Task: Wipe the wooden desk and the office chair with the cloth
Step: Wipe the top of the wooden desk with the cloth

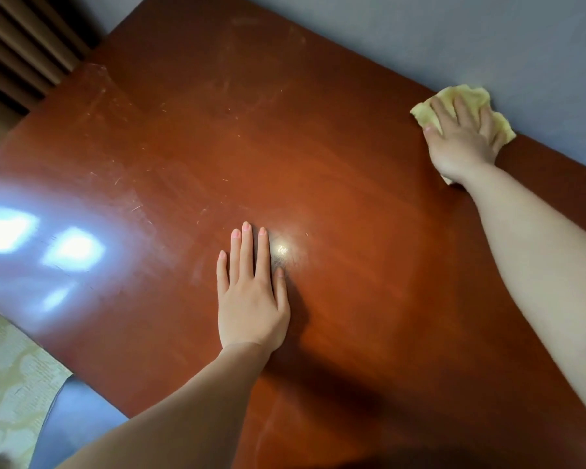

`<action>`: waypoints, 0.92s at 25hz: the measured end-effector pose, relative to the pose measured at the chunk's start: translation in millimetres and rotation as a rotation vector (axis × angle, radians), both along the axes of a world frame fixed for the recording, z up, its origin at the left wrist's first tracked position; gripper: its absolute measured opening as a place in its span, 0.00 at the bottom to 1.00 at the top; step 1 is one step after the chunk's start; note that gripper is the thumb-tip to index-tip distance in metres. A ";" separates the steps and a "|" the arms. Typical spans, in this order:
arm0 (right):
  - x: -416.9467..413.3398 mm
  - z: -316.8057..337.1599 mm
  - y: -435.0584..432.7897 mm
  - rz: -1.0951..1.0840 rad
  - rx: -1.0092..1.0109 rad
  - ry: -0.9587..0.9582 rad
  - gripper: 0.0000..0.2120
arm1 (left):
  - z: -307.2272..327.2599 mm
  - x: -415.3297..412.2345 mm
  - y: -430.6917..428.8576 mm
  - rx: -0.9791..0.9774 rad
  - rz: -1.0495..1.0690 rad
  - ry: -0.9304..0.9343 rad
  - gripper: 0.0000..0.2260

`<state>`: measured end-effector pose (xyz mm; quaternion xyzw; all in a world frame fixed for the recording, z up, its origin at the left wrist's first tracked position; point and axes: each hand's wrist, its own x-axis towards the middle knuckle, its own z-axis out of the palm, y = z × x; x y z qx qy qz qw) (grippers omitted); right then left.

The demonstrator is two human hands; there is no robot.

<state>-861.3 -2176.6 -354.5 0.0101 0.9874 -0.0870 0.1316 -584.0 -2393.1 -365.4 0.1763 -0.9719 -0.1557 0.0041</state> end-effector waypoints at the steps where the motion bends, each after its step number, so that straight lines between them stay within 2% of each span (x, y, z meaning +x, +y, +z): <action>1: 1.7 0.1 -3.2 0.002 -0.006 -0.005 0.23 | -0.3 0.1 -0.3 0.004 0.001 0.002 0.25; 5: 45.0 -1.1 -8.5 0.215 0.003 0.031 0.22 | -2.3 -0.5 -1.3 -0.009 0.003 -0.005 0.26; 11: 170.9 5.0 -36.6 0.639 -0.050 0.080 0.23 | -3.0 -0.4 -1.1 -0.017 0.005 -0.011 0.27; 14: 228.1 3.8 -24.7 0.878 -0.142 0.089 0.20 | -3.2 -0.2 -2.2 -0.026 0.005 -0.014 0.27; 17: 236.8 4.8 6.1 1.026 -0.179 0.102 0.19 | -2.8 -0.5 -1.6 -0.025 0.005 -0.012 0.27; 19: 219.0 5.4 23.3 0.992 -0.161 0.143 0.19 | -2.2 -1.1 -0.6 -0.021 0.010 -0.003 0.27; 23: 158.9 3.8 50.3 0.621 -0.032 0.181 0.22 | -1.9 -0.6 -0.4 -0.016 0.010 0.000 0.27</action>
